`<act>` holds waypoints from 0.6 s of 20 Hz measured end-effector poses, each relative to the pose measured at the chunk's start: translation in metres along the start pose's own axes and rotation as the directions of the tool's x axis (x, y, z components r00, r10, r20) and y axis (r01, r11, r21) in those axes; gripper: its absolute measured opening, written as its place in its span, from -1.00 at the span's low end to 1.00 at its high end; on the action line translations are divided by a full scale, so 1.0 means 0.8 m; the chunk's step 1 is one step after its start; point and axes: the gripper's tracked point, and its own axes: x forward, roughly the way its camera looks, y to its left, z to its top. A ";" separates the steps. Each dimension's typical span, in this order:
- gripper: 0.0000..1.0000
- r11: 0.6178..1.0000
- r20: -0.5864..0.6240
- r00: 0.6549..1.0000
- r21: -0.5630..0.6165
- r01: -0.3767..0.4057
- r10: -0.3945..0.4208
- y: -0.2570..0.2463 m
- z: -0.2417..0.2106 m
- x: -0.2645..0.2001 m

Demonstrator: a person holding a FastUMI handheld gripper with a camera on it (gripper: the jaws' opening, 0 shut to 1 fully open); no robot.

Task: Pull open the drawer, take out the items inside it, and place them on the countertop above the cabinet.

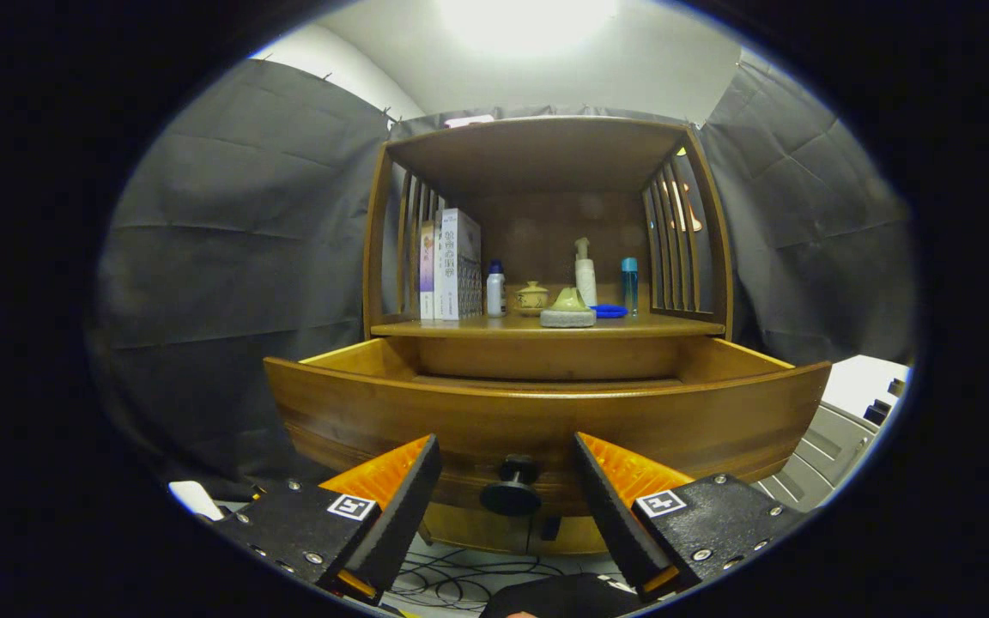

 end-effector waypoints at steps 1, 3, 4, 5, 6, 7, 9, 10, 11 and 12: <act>0.89 1.000 -0.012 1.000 -0.004 0.004 -0.004 -0.002 -0.006 0.003; 0.89 1.000 -0.031 0.999 -0.008 0.010 -0.011 -0.005 -0.015 0.011; 0.89 1.000 -0.037 0.999 -0.009 0.013 -0.014 -0.006 -0.017 0.014; 0.89 1.000 -0.048 0.999 -0.010 0.016 -0.016 -0.007 -0.022 0.016; 0.89 1.000 -0.064 0.998 -0.008 0.024 -0.024 -0.010 -0.026 0.018; 0.89 1.000 -0.059 0.998 0.002 0.026 -0.026 -0.010 -0.025 0.020; 0.85 0.999 -0.053 0.998 -0.015 0.034 -0.035 -0.009 -0.026 0.019; 0.85 0.999 -0.049 0.998 -0.023 0.038 -0.039 -0.010 -0.025 0.019; 0.85 0.999 -0.048 0.998 -0.027 0.041 -0.043 -0.010 -0.026 0.019; 0.85 0.999 -0.046 0.998 -0.029 0.044 -0.045 -0.010 -0.026 0.020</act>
